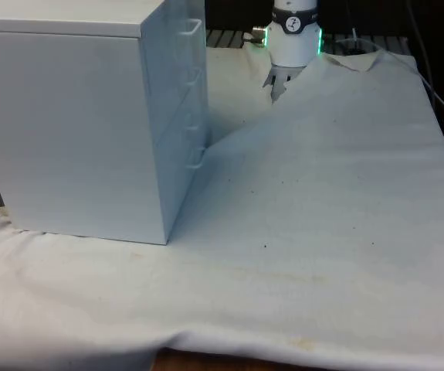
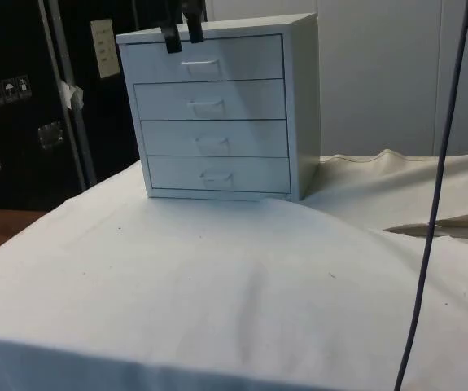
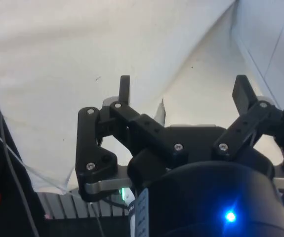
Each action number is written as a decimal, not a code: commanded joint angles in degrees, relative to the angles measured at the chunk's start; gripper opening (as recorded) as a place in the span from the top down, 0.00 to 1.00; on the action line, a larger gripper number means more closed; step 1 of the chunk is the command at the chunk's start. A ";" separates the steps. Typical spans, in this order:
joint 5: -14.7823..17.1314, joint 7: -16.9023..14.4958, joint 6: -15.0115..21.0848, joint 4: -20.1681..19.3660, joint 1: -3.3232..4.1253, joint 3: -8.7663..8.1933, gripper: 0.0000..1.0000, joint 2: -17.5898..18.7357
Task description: Open the drawer, then close it.
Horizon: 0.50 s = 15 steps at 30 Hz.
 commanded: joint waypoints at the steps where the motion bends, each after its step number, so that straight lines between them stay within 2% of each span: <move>1: 0.00 0.06 0.97 -0.23 0.00 0.00 0.00 0.00; 4: 0.00 0.00 0.92 -0.17 0.00 0.00 0.00 0.17; 5: -0.17 0.17 2.41 -0.69 0.06 -0.06 0.00 0.06; 12: -0.57 0.29 6.70 -2.52 0.06 -0.06 0.00 -0.29; 13: -0.06 0.11 5.44 -1.95 0.00 -0.06 0.00 0.17; 15: -0.52 0.17 7.68 -2.98 0.06 -0.17 0.00 -0.29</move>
